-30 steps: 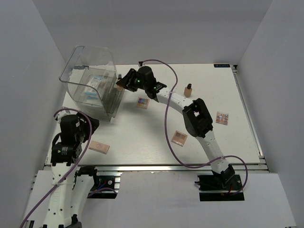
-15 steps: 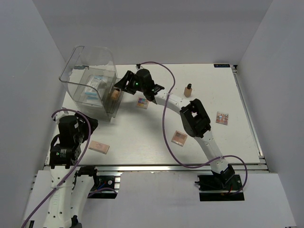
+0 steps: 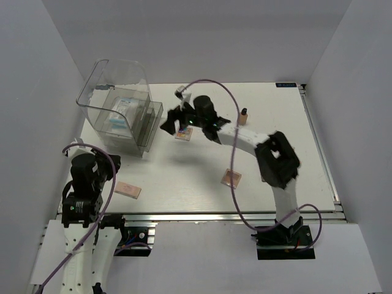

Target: Organize the makeup

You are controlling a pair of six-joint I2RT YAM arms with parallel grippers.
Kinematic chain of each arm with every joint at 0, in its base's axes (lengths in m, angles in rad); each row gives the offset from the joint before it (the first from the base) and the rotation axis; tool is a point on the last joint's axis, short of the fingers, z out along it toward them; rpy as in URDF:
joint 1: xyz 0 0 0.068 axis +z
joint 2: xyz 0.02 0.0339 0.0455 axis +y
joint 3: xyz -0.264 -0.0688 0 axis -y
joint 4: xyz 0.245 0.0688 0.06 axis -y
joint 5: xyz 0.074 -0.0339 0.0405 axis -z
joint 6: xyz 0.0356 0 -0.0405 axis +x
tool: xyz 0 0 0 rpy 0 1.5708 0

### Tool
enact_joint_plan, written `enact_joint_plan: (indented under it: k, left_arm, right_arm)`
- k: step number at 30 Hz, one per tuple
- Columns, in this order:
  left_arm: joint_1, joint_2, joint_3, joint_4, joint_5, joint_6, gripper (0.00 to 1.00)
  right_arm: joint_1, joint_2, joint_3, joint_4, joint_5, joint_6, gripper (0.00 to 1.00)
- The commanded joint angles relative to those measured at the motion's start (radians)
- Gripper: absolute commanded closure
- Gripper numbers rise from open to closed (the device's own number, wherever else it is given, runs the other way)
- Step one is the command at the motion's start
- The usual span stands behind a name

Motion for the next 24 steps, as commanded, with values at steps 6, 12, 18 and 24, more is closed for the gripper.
enact_joint_plan:
  k: [6,12,18,24]
  left_arm:
    - [-0.003,-0.099,-0.059,0.166,0.097,0.060,0.75]
    - [-0.001,-0.105,-0.113,0.252,0.176,0.101,0.35]
    - [-0.001,-0.096,-0.154,0.341,0.277,0.157,0.22]
    - [-0.001,-0.076,-0.212,0.448,0.413,0.171,0.19]
  right_arm:
    - [-0.173,-0.539,-0.526,0.322,-0.375,-0.692,0.24]
    - [-0.376,-0.686,-0.605,0.123,-0.553,-0.579,0.64]
    - [-0.502,-0.878,-0.762,-0.035,-0.526,-0.653,0.42]
    - [-0.683,-0.850,-0.765,-0.136,-0.520,-0.608,0.28]
